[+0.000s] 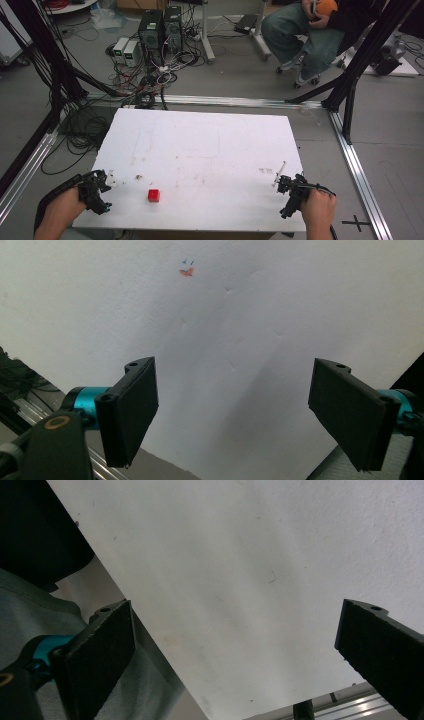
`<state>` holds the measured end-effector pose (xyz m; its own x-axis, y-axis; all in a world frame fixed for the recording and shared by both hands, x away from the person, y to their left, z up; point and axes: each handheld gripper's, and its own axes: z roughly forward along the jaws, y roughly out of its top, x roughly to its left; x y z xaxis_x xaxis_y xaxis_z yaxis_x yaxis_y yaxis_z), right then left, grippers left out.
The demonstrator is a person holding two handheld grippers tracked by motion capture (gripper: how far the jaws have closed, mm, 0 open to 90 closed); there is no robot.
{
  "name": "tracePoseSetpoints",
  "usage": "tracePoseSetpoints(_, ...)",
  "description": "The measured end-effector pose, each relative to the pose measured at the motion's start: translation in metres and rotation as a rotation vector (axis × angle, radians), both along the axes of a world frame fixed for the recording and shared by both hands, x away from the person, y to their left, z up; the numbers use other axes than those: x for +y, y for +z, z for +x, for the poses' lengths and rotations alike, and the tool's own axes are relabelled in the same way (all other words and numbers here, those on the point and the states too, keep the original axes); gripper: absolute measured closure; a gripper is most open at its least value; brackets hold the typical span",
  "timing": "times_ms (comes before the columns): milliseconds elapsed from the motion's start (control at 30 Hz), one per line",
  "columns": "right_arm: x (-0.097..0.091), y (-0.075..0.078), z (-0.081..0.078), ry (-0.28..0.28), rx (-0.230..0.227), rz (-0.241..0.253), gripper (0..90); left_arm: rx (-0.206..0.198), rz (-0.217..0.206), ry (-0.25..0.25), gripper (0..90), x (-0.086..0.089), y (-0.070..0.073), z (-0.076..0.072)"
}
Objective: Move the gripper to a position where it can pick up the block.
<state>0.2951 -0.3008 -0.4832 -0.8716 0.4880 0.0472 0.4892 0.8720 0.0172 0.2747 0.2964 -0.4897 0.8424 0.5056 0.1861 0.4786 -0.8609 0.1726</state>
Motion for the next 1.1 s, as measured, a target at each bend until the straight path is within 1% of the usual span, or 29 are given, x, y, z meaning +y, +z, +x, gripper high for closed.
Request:
tracePoseSetpoints(167, 0.001, 0.001, -0.001, -0.006, 0.001, 0.000, 2.2, -0.002, -0.002, 0.006, 20.3, 0.001, 0.000, -0.001)
tracePoseSetpoints(200, 0.001, 0.001, -0.001, -0.004, -0.002, 0.007, 2.2, -0.007, -0.001, 0.008, 20.3, 0.001, 0.001, -0.001)
tracePoseSetpoints(333, 0.001, 0.002, 0.000, 0.002, -0.004, 0.009, 2.3, -0.010, -0.006, 0.006, 20.3, 0.001, 0.001, -0.002)
tracePoseSetpoints(500, 0.002, 0.002, -0.001, -0.005, -0.004, 0.012, 2.2, -0.005, -0.007, 0.003, 20.3, 0.000, 0.001, -0.002)
tracePoseSetpoints(533, 0.002, 0.003, -0.001, -0.003, 0.001, 0.013, 2.2, -0.005, -0.013, 0.003, 20.2, 0.000, 0.001, -0.002)
tracePoseSetpoints(700, 0.002, 0.002, -0.001, 0.001, 0.001, 0.017, 2.2, -0.007, -0.010, -0.022, 20.3, -0.004, 0.001, -0.002)
tracePoseSetpoints(767, 0.001, 0.002, -0.002, 0.001, 0.001, 0.015, 2.2, -0.010, -0.016, -0.030, 20.2, -0.005, 0.002, -0.002)
tracePoseSetpoints(800, 0.000, 0.000, -0.002, 0.006, 0.005, 0.019, 2.3, -0.017, -0.006, -0.037, 20.2, -0.006, 0.003, -0.001)
tracePoseSetpoints(900, -0.001, -0.002, -0.004, -0.003, 0.012, 0.018, 2.2, -0.014, -0.003, -0.039, 20.2, -0.007, 0.002, -0.001)
tracePoseSetpoints(933, -0.002, -0.003, -0.004, -0.005, 0.014, 0.017, 2.3, -0.013, 0.002, -0.049, 20.3, -0.008, 0.002, 0.000)
tracePoseSetpoints(967, -0.002, -0.003, -0.004, -0.005, 0.014, 0.017, 2.3, -0.013, 0.002, -0.049, 20.3, -0.008, 0.002, 0.000)
tracePoseSetpoints(1000, -0.003, -0.003, -0.005, -0.004, 0.012, 0.018, 2.2, -0.005, 0.007, -0.060, 20.2, -0.009, 0.002, 0.001)
tracePoseSetpoints(1100, -0.002, -0.002, -0.004, -0.004, 0.010, 0.021, 2.2, -0.006, 0.007, -0.061, 20.2, -0.010, 0.001, 0.002)
